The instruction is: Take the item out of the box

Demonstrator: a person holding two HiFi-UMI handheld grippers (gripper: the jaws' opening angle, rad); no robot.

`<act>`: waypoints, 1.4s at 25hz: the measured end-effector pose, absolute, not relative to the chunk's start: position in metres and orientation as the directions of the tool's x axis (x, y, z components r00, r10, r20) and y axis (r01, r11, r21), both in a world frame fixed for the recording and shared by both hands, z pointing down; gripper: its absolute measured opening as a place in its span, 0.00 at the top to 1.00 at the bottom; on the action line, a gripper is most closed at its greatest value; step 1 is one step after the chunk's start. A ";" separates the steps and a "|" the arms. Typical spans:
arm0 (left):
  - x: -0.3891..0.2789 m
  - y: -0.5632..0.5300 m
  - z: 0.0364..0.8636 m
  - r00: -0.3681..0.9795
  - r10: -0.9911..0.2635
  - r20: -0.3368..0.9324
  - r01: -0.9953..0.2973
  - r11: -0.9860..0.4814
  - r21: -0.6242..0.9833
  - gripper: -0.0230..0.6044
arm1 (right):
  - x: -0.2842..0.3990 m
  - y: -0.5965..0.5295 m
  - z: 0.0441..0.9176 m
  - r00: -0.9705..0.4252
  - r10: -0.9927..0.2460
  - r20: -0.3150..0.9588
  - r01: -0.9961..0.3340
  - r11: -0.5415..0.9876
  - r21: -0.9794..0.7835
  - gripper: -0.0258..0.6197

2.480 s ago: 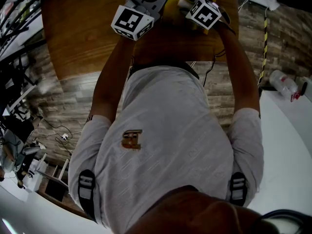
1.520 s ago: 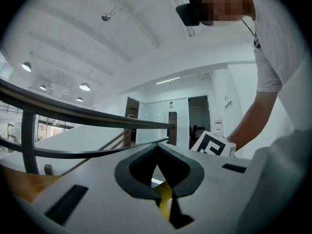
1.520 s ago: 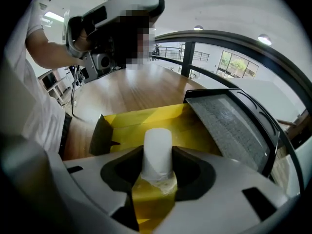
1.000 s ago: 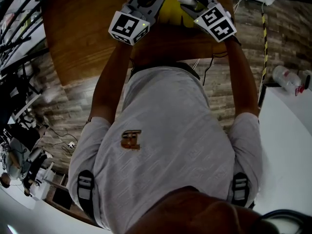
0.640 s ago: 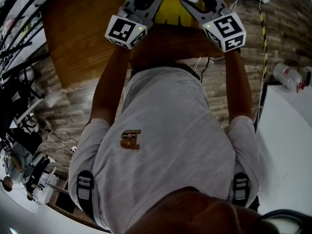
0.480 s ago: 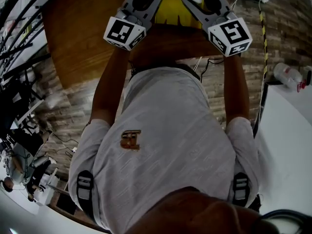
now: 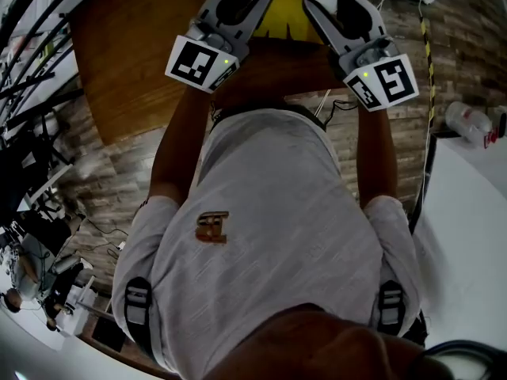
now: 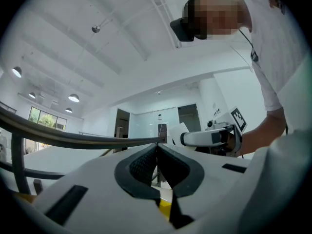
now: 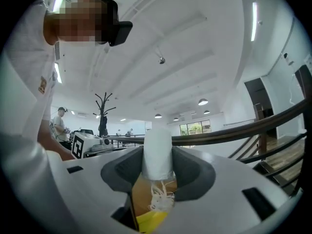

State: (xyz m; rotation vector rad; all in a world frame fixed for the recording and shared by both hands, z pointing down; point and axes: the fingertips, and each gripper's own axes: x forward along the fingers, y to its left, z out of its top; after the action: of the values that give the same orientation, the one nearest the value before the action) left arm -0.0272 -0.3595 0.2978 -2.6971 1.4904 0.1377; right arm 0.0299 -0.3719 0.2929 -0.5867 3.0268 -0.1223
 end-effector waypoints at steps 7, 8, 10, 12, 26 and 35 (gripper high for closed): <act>-0.012 -0.347 0.290 0.537 -0.835 -0.117 -0.841 -0.540 -0.004 0.93 | 0.039 -0.351 0.284 -0.921 -0.375 -0.103 -0.363 0.924 -0.115 0.66; -0.012 -0.345 0.290 0.537 -0.835 -0.117 -0.841 -0.541 -0.003 0.93 | 0.039 -0.348 0.283 -0.921 -0.374 -0.109 -0.362 0.925 -0.119 0.66; -0.011 -0.341 0.288 0.538 -0.834 -0.125 -0.840 -0.542 -0.003 0.93 | 0.039 -0.342 0.282 -0.920 -0.373 -0.119 -0.359 0.925 -0.121 0.66; -0.010 -0.339 0.286 0.538 -0.833 -0.130 -0.840 -0.542 -0.003 0.93 | 0.040 -0.338 0.282 -0.920 -0.372 -0.126 -0.357 0.926 -0.123 0.66; 0.002 -0.332 0.279 0.543 -0.827 -0.143 -0.836 -0.548 -0.007 0.93 | 0.053 -0.327 0.279 -0.911 -0.386 -0.146 -0.371 0.921 -0.119 0.67; 0.003 -0.335 0.278 0.542 -0.828 -0.144 -0.838 -0.546 -0.012 0.93 | 0.055 -0.331 0.276 -0.910 -0.385 -0.156 -0.369 0.922 -0.119 0.67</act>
State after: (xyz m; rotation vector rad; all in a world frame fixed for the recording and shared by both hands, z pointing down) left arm 0.0027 -0.3347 0.2782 -2.6877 1.4555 0.1848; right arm 0.0546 -0.3311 0.2760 -0.5746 2.9056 -0.1295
